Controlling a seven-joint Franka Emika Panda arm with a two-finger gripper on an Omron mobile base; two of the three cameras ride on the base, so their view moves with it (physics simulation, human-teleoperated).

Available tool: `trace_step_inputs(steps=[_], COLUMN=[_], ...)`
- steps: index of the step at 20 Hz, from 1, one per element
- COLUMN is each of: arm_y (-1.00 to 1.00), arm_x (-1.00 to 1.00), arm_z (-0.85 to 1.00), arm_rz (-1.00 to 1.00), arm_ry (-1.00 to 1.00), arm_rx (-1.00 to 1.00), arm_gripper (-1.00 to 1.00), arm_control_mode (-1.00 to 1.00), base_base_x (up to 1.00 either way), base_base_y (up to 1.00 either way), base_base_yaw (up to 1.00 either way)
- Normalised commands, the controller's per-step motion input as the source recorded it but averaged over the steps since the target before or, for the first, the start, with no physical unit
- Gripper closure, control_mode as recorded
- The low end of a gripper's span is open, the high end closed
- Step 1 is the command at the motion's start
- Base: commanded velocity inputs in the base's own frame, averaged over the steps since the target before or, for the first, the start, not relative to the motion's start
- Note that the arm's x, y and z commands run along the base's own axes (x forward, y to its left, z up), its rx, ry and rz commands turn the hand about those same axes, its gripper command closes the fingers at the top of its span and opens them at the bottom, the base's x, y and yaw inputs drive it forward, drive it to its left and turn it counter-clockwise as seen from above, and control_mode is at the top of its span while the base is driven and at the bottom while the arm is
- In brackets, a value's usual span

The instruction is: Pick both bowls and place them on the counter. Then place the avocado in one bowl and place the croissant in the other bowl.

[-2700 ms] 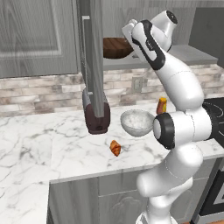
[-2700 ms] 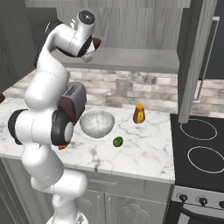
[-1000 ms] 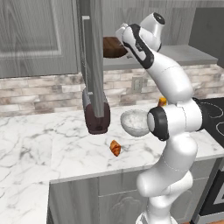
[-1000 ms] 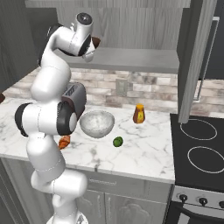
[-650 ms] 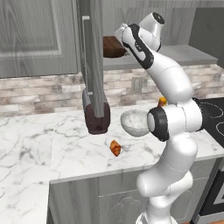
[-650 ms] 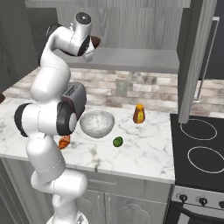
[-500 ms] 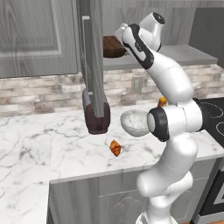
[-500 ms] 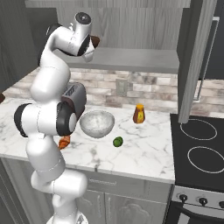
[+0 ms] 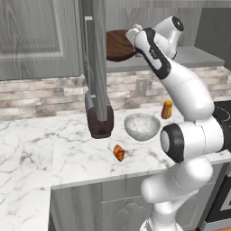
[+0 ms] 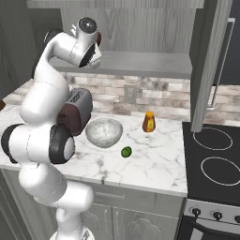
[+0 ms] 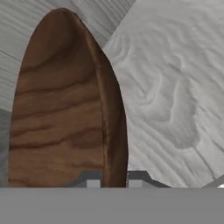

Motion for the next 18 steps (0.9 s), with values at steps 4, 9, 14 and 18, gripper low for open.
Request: trace_step_inputs(steps=[4,9,14,18], arm_y=[-0.26,-0.31,-0.29,-0.20], arm_x=[-0.83,-0.97,-0.99,-0.96], arm_z=[-0.10,0.00,0.00,-0.16], arm_rz=[0.00,0.00,0.01,0.05], arm_ry=[-0.17,-0.14,-0.08,0.00], arm_rx=[0.01,0.00,0.00,0.00], arm_gripper=[1.00,1.00,1.00,1.00], arm_control_mode=[-1.00,-1.00,-1.00,-1.00], base_base_x=[0.00,0.00,0.00,0.00], base_base_y=[0.00,0.00,0.00,0.00], base_base_yaw=[0.00,0.00,0.00,0.00])
